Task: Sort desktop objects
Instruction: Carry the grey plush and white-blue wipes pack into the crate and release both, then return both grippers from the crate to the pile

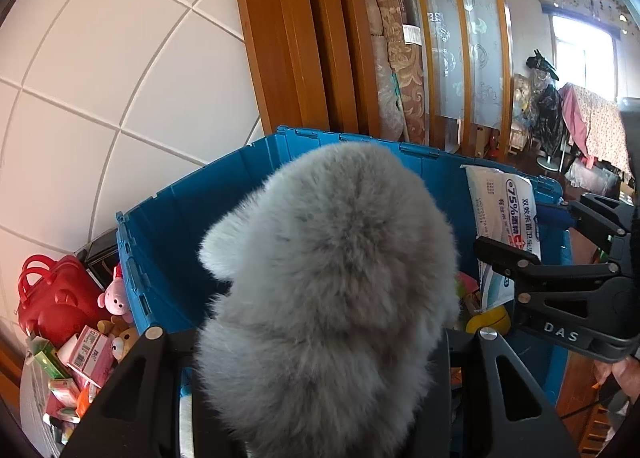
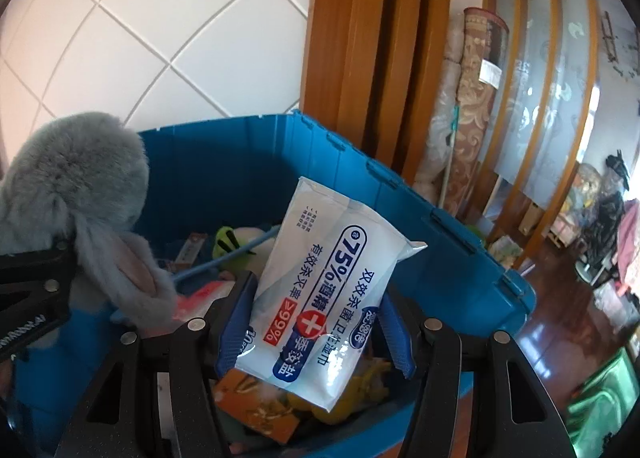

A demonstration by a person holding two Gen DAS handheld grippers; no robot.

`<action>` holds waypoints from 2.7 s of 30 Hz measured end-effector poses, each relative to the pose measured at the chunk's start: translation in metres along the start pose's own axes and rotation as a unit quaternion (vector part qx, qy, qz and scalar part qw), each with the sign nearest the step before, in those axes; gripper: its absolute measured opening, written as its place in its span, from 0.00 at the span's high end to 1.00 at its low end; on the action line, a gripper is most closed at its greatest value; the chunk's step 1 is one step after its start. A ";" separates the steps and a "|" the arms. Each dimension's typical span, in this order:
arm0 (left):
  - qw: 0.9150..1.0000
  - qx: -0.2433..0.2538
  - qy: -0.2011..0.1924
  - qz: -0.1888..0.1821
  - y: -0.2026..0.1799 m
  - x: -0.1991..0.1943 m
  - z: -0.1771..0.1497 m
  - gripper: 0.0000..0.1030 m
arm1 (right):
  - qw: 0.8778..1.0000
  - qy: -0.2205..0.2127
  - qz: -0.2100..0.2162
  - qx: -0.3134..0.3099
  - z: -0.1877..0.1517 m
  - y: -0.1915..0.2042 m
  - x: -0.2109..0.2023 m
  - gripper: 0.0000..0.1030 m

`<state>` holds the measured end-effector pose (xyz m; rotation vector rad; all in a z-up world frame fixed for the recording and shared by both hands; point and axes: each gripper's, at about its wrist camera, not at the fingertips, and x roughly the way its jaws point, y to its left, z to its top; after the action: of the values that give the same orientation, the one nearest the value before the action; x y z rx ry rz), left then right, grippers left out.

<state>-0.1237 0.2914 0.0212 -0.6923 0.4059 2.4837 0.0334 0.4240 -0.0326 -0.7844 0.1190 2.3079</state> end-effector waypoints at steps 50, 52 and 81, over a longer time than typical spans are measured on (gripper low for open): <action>0.999 0.008 -0.030 0.010 -0.006 -0.012 -0.005 0.20 | 0.999 0.006 0.006 -0.041 -0.009 0.005 0.002 0.00; 0.999 0.005 -0.035 0.013 -0.003 -0.016 -0.008 0.19 | 0.999 0.002 0.003 -0.042 -0.008 0.009 -0.004 0.00; 0.966 -0.173 0.010 0.193 0.280 -0.110 -0.198 0.06 | 0.980 -0.095 0.157 -0.081 0.023 0.261 -0.092 0.00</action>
<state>-0.1224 -0.0627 -0.0422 -0.8419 0.1188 2.9609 -0.0912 0.1787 0.0050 -0.6555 -0.0357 2.7065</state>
